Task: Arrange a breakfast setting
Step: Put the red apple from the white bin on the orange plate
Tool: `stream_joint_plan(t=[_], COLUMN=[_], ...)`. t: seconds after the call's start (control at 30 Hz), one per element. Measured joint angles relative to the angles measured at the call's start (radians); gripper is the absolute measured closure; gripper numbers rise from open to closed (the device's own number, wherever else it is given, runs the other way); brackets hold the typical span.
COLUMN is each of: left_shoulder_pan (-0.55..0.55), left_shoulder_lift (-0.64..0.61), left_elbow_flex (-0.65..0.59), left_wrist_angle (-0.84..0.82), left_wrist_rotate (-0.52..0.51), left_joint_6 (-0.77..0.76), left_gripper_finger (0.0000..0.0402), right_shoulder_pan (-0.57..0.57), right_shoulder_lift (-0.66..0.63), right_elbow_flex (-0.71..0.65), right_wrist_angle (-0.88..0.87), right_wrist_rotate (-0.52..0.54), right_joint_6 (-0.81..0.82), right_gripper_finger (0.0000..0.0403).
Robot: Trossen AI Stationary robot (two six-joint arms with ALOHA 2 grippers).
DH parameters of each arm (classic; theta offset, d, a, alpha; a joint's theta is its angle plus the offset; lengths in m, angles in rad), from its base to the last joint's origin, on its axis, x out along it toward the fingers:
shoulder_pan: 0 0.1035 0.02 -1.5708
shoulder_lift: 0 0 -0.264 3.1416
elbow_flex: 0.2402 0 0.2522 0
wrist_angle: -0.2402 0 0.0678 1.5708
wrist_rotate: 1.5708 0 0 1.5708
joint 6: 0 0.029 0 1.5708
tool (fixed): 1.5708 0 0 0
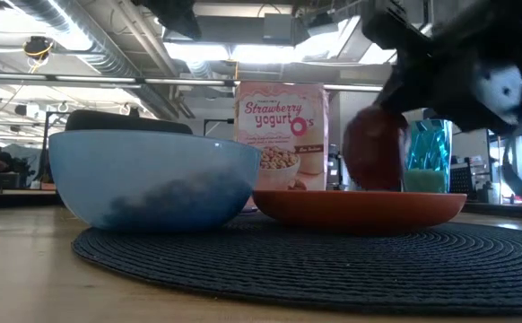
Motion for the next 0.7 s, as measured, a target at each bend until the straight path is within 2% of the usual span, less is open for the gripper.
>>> stream_joint_plan(t=[0.27, 0.47, 0.7], left_shoulder_pan=[0.002, 0.02, 0.059], left_shoulder_lift=[0.003, 0.003, 0.003], left_elbow_flex=[0.0, 0.0, 0.0], left_wrist_angle=[-0.003, -0.004, -0.004], left_wrist_rotate=[-0.007, -0.032, -0.034], left_joint_6=[-0.014, 0.007, 0.009], left_gripper_finger=[0.0015, 0.0015, 0.0015], right_shoulder_pan=[0.028, 0.025, 0.026], right_shoulder_lift=[0.044, 0.076, 0.096], right_elbow_flex=[0.0, -0.012, -0.085], right_wrist_angle=[-0.072, -0.07, -0.084], right_wrist_rotate=[0.077, 0.071, 0.029], right_joint_6=[0.035, 0.123, 0.132], right_gripper_finger=[0.0399, 0.039, 0.0392])
